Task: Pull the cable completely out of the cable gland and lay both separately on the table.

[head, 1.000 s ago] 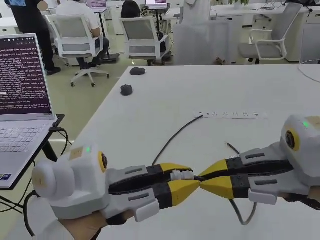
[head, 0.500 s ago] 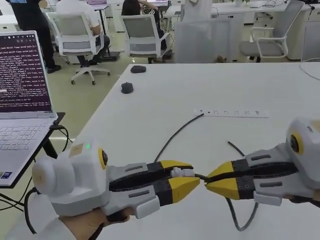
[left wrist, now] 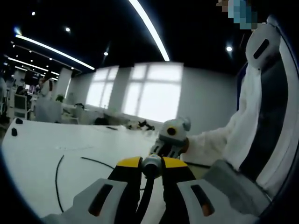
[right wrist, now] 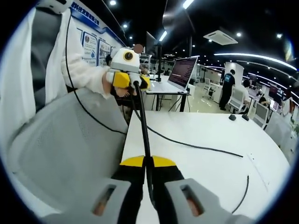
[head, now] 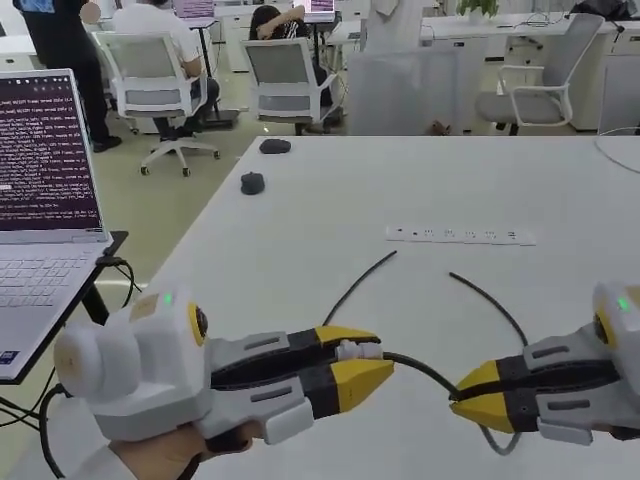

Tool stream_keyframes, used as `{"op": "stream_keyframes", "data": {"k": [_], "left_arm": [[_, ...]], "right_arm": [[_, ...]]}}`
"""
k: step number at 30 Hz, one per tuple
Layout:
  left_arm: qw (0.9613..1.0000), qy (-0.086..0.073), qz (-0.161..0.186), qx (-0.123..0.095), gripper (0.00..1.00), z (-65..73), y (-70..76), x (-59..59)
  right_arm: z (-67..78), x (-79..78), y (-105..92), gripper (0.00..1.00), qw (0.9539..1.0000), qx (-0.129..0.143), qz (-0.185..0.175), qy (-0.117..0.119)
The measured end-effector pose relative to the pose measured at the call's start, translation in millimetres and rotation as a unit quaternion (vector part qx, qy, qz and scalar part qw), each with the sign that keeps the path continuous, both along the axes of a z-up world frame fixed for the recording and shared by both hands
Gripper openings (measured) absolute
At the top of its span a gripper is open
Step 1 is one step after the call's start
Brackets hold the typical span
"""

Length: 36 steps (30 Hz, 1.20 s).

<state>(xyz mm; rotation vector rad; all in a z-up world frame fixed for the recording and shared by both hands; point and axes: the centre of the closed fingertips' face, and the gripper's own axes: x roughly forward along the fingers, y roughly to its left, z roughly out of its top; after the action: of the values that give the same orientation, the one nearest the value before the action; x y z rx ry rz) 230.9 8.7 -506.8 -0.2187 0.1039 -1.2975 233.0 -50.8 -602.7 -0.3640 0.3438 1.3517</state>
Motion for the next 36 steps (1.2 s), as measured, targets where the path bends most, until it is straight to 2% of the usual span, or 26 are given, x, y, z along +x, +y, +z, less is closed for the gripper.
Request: {"op": "stream_keyframes", "data": {"k": [6,9,15,18,20,22,24,28,29,33,36], "left_arm": [[1.0,0.001,0.001,-0.004,0.17,2.2,-0.3,-1.1],[1.0,0.002,0.0,-0.005,0.17,2.3,-1.0,-2.0],[1.0,0.003,-0.003,-0.002,0.17,1.0,-1.6,-2.5],[1.0,0.003,-0.001,-0.004,0.17,1.9,-2.1,-2.7],[1.0,0.004,0.0,-0.004,0.17,1.8,-1.5,-2.3],[1.0,0.002,0.003,-0.005,0.17,2.8,-1.7,-2.3],[1.0,0.002,0.004,-0.002,0.17,1.0,-0.6,-1.0],[0.9999,0.0,-0.001,0.014,0.17,-4.8,-4.7,-3.0],[0.9999,0.0,-0.004,0.015,0.17,-5.9,-5.1,-3.5],[0.9997,0.001,-0.011,0.023,0.17,-8.8,-8.1,-6.6],[0.9995,0.0,-0.016,0.026,0.17,-10.5,-8.6,-7.5]], "right_arm": [[-21.6,-3.7,-6.5,0.02,0.9995,-0.018,-0.012,0.022],[-27.5,-5.4,-7.6,0.02,0.9992,-0.02,-0.018,0.03],[-28.1,-3.1,-8.1,0.02,0.9989,-0.016,-0.029,0.033],[-25.1,-3.1,-8.1,0.03,0.9982,-0.015,-0.035,0.047],[-22.6,-0.8,-9.5,0.04,0.9981,-0.016,-0.042,0.043],[-13.8,1.3,-10.4,0.06,0.9979,-0.006,-0.05,0.04],[3.1,4.1,-6.9,0.12,0.9976,0.024,-0.056,0.033],[32.1,0.5,6.6,0.21,0.997,0.055,-0.05,0.022],[41.5,-1.6,12.6,0.21,0.9971,0.064,-0.041,0.012],[63.1,-8.3,30.0,0.21,0.997,0.075,-0.014,-0.013],[69.6,-11.4,39.5,0.19,0.9971,0.073,0.001,-0.024]]}}
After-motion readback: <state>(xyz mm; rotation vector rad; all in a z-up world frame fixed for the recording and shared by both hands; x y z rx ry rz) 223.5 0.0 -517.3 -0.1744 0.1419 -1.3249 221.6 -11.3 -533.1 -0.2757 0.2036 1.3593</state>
